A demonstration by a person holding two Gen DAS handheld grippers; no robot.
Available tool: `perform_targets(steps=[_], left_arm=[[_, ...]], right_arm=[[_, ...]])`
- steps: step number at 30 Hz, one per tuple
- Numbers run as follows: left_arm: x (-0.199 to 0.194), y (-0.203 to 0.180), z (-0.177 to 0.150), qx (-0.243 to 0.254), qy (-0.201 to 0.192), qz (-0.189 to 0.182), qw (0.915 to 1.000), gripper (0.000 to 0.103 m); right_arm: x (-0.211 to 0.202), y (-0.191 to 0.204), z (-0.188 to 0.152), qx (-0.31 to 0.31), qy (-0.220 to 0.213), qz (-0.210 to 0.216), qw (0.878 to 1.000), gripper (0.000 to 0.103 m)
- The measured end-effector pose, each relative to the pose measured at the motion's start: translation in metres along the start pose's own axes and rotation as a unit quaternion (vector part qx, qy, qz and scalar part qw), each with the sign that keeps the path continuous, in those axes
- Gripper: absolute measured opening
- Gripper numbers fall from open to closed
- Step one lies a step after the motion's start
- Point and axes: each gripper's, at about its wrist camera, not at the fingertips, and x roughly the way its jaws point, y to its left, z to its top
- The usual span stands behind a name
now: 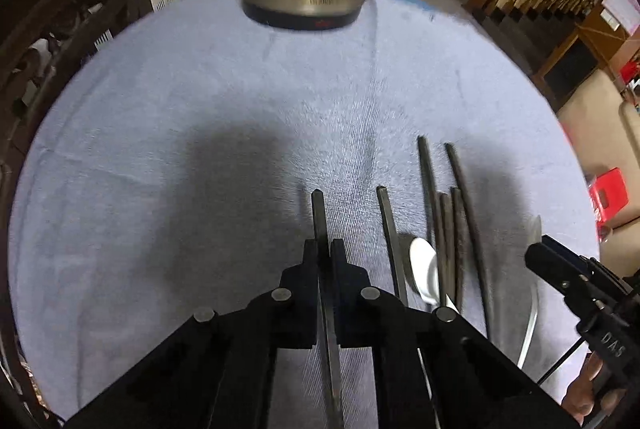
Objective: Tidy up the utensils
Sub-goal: 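Grasp a metal knife with the left tool while the right tool grasps a white spoon, then lift and carry the spoon over the holder cup while the left tool carries the knife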
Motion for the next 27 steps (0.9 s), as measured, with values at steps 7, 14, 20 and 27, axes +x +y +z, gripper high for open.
perform_targets(steps=[7, 14, 20, 27], left_arm=[[-0.102, 0.001, -0.032, 0.012, -0.079, -0.009, 0.9967, 0.006], [-0.190, 0.000, -0.059, 0.022, -0.177, -0.027, 0.9836, 0.006], [-0.272, -0.007, -0.090, 0.039, -0.268, -0.037, 0.9620, 0.005], [-0.325, -0.019, -0.121, 0.066, -0.318, -0.049, 0.9444, 0.006]], right_arm=[[-0.072, 0.023, -0.026, 0.013, -0.089, 0.054, 0.994, 0.032], [-0.143, 0.062, -0.067, 0.006, -0.183, 0.098, 0.978, 0.032], [-0.180, 0.099, -0.103, -0.018, -0.239, 0.110, 0.965, 0.032], [-0.178, 0.125, -0.131, -0.036, -0.245, 0.106, 0.963, 0.032]])
